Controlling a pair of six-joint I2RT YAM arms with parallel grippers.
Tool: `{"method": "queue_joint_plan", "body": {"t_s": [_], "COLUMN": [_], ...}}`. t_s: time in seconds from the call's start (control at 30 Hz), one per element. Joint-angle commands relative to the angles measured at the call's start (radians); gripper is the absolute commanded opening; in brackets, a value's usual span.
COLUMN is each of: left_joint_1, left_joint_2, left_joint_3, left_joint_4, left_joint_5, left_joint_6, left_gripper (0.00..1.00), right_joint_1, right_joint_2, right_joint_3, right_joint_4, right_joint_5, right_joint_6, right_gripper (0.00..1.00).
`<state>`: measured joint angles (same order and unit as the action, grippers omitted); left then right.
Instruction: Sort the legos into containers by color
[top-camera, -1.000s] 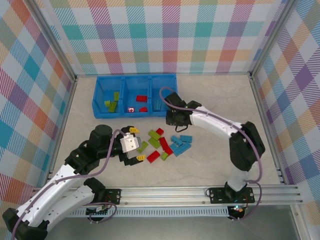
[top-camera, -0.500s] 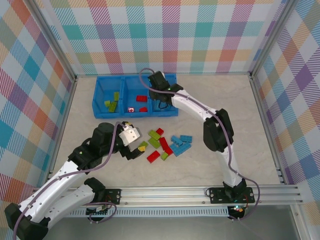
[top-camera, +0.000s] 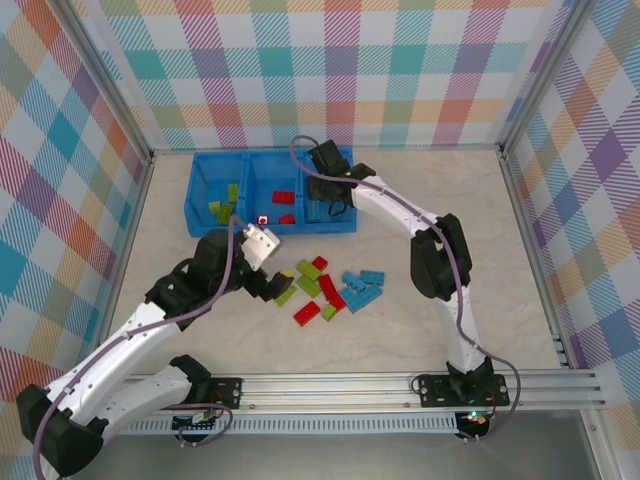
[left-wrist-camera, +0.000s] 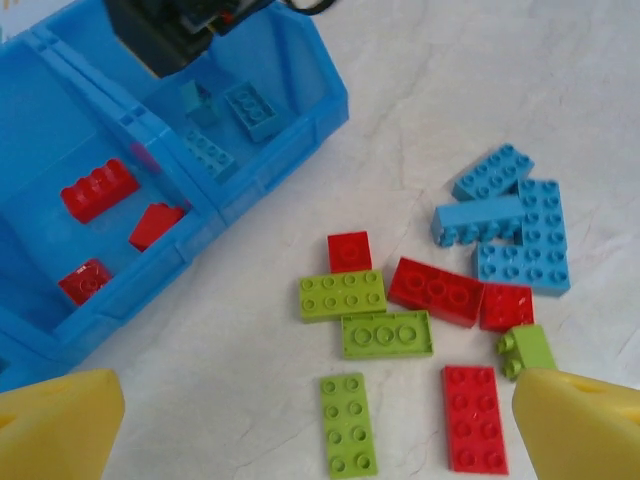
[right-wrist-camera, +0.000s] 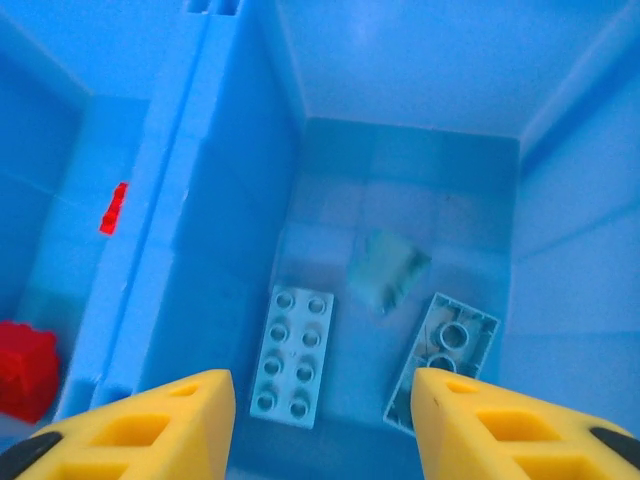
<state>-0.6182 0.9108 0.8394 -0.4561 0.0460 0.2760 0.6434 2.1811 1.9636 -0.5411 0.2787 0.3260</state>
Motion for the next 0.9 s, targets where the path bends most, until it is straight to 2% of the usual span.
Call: {"method": "queue_joint_plan", "body": {"t_s": [0.0,0.07,0.13,0.27,0.33,0.47,0.63,0.7,0.87], "left_joint_1": [0.005,0.005,0.003,0.000,-0.001,-0.002,-0.017,-0.027,-0.032], "left_joint_2": [0.099,0.171,0.221,0.295,0.331,0.432,0.604,0.672,0.768], "left_joint_3": [0.151,0.202,0.210,0.197,0.183,0.147,0.138,0.153,0.182], "left_joint_4": [-0.157,-0.258,-0.317,-0.401,-0.411,-0.350,-0.253,-0.231,-0.189], "left_joint_5": [-0.062,-0.077,-0.061,-0.084,-0.083,-0.054,-0.014,-0.031,-0.106], "left_joint_6": [-0.274,-0.392,-0.440,-0.458,-0.435,-0.399,-0.379,-0.387,-0.402], "left_gripper": [1.00,1.00,1.00,0.95,0.93,0.91,0.88,0.87,0.77], "right_joint_1": [-0.004,-0.004,-0.004,-0.003,-0.002,-0.002,-0.003,-0.003,-0.002], "right_joint_2": [-0.171,-0.287,-0.407,-0.655,-0.761,-0.916,-0.973,-0.981,-1.007], "right_joint_3": [-0.057,-0.152,-0.259,-0.521,-0.634,-0.778,-0.832,-0.847,-0.904], "right_joint_4": [-0.011,-0.028,-0.050,-0.052,-0.043,-0.035,-0.080,-0.078,-0.024], "right_joint_5": [-0.063,-0.158,-0.272,-0.528,-0.591,-0.656,-0.602,-0.595,-0.626], "right_joint_6": [-0.045,-0.085,-0.103,-0.084,-0.051,0.001,0.029,0.044,0.111], "right_gripper": [0.56,0.64,0.72,0.92,0.98,1.00,1.00,1.00,1.00]}}
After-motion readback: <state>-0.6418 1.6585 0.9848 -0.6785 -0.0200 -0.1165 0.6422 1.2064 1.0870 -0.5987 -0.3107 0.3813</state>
